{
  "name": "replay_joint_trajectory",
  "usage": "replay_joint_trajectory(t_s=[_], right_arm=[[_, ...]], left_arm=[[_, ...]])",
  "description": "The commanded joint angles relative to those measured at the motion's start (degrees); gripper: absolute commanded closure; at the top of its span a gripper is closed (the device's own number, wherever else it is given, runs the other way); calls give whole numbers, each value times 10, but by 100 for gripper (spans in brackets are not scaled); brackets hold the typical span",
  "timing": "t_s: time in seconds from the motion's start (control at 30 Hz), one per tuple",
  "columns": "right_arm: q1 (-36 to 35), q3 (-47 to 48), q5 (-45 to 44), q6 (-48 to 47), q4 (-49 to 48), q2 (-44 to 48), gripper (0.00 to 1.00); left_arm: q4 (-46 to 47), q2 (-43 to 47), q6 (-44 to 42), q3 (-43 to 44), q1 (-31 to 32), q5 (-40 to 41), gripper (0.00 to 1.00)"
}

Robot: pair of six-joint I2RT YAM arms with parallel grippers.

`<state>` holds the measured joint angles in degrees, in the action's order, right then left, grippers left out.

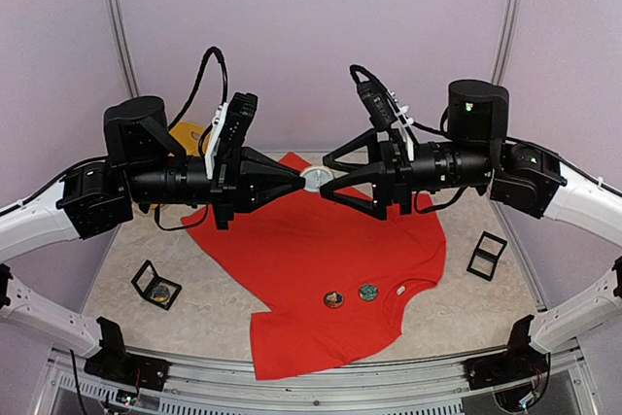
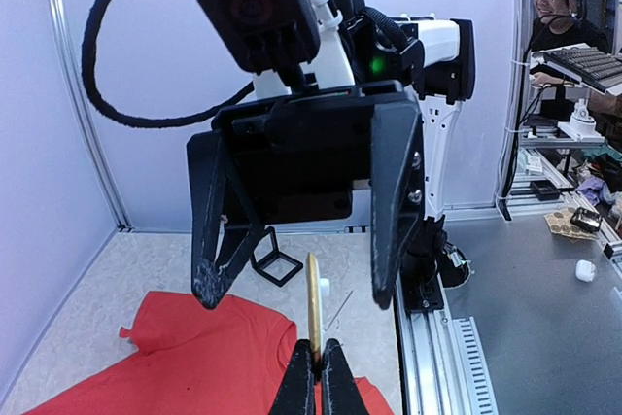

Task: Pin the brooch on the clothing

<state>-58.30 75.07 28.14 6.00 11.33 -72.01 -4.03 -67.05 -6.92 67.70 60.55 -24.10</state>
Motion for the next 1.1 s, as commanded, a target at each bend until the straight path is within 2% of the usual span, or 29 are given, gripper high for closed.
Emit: replay_joint_trajectory(t_s=[0.0, 0.1, 0.17, 0.3, 0.37, 0.7, 1.0, 1.07], right_arm=[[4, -11, 23, -15, -1, 35, 32], [4, -22, 3, -18, 0, 46, 32], [4, -30, -29, -9, -9, 52, 36], [4, -32, -15, 4, -32, 46, 58], [4, -29, -5, 8, -37, 39, 66], [4, -18, 18, 19, -50, 13, 70], [4, -20, 29, 28, -62, 3, 100], [4, -21, 26, 28, -60, 5, 100]], left_arm=[[22, 14, 5, -14, 2, 0, 100], [27, 17, 8, -17, 2, 3, 100], [28, 18, 8, -16, 2, 6, 100], [28, 15, 11, -18, 2, 7, 100], [32, 13, 14, -18, 2, 4, 100], [31, 8, 18, -16, 1, 2, 100], [19, -3, 20, -11, -2, -7, 100], [19, -5, 24, -11, -5, -12, 100]])
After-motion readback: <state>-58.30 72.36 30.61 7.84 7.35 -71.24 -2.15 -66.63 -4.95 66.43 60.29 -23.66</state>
